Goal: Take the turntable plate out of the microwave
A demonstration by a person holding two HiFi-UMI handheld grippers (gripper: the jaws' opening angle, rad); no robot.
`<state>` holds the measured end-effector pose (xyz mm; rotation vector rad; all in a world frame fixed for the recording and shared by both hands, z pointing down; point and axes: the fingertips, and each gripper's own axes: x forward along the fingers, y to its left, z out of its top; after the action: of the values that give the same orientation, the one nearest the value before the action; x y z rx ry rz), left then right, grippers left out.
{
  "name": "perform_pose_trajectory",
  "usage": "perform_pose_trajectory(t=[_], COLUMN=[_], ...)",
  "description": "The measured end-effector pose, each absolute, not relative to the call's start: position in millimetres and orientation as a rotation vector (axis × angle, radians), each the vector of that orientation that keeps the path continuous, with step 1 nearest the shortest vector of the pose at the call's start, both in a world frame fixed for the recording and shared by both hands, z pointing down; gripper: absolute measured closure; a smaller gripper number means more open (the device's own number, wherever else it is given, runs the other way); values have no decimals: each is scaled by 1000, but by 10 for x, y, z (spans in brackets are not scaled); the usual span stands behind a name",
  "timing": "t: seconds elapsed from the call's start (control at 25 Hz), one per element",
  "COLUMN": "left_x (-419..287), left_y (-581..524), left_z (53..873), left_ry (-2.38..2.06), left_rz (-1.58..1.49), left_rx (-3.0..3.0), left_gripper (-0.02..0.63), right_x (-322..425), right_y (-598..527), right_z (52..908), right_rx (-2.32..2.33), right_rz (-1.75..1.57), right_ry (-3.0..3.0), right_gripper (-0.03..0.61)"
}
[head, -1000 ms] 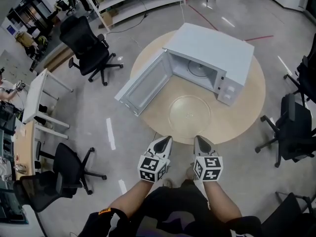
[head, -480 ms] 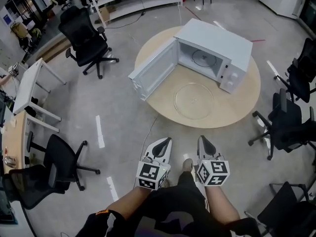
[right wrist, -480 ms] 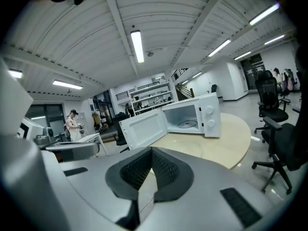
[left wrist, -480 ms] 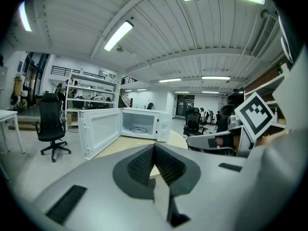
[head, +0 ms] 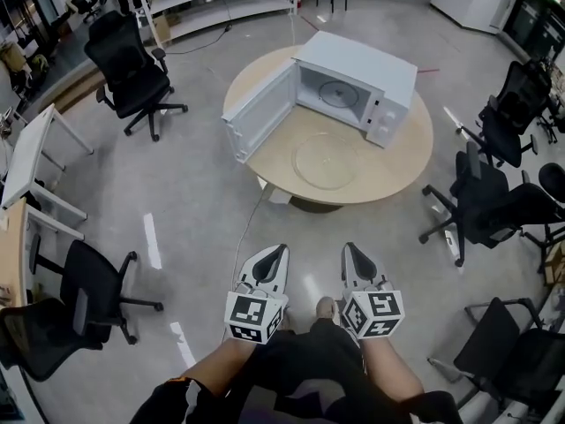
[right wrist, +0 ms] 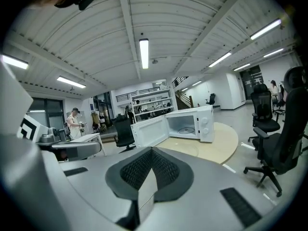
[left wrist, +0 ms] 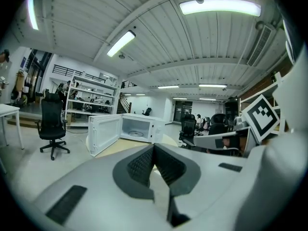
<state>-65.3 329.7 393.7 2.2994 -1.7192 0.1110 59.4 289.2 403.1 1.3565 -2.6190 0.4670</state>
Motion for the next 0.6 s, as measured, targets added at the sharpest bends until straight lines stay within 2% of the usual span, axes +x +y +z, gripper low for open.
perform_pose_trajectory(t=[0.24,0.6], left_x=[-329,589], left_y=[3650,4279], left_z=[3809,3701], left_ry=[-1746,-1822], left_rz=[89,77], left_rx=[2311,2276], left_gripper=[568,568], right_x=[847,1618], right_y=[3227,3823], right_z=[3922,3791], right_rx=[1325,1219], right_rz=[433,387], right_ry=[-2670,-2751], right_gripper=[561,560])
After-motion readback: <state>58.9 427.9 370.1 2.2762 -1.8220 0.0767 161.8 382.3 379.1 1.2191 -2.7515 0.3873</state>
